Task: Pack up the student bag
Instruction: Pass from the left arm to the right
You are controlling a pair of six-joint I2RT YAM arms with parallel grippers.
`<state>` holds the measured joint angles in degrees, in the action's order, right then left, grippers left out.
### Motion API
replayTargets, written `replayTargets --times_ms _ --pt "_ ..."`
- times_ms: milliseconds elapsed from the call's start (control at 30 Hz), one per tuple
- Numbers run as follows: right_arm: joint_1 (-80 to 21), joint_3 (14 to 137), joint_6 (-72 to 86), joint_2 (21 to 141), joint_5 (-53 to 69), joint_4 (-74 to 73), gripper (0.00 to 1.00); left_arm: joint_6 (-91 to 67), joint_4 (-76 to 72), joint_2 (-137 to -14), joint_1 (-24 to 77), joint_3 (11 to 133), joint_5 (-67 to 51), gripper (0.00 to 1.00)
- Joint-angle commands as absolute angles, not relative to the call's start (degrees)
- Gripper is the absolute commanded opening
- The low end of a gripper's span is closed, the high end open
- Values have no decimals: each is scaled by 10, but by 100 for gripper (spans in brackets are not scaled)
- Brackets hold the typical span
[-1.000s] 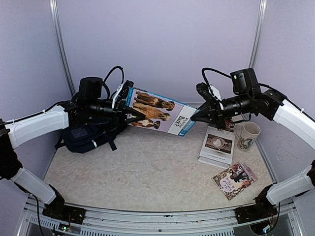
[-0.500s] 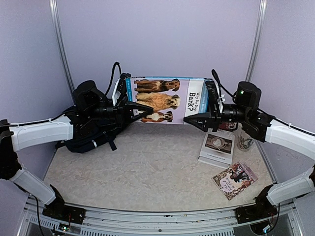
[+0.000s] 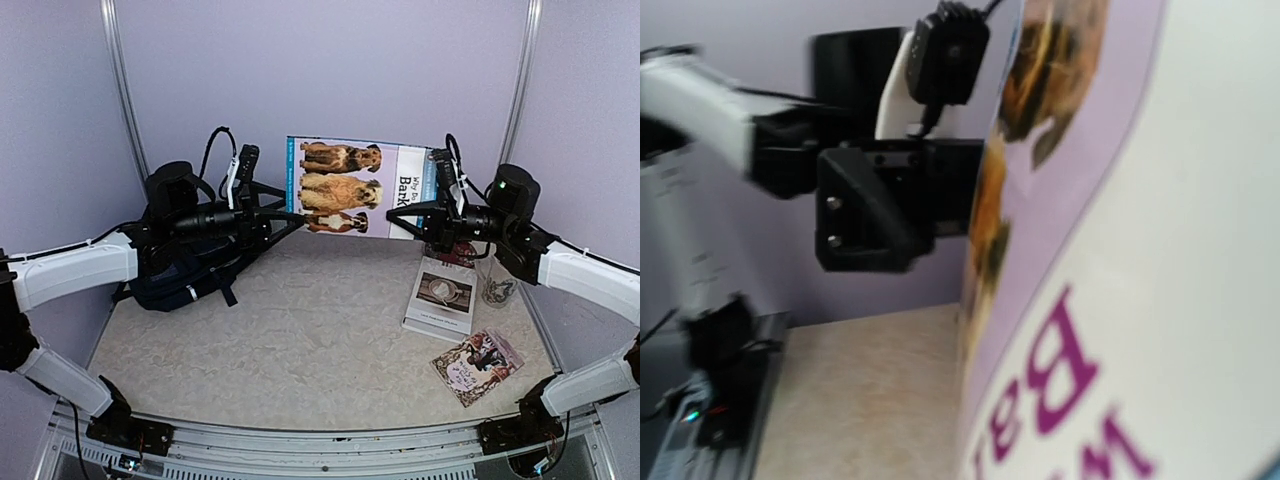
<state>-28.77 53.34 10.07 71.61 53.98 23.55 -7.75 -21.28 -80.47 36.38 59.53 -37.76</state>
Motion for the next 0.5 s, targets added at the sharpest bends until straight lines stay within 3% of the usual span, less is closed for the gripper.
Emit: replayTargets --times_ms 0,200,300,467 --pt "-262 537 145 703 478 221 0 -118 -109 -846 310 642 -176 95" --pt "-243 556 140 720 325 114 0 -98 103 -1040 256 808 69 98" --pt "-242 556 140 727 315 105 0 -65 178 -1184 252 915 159 99" --pt "-241 566 126 727 312 80 0 -31 238 -1307 250 1043 243 99"
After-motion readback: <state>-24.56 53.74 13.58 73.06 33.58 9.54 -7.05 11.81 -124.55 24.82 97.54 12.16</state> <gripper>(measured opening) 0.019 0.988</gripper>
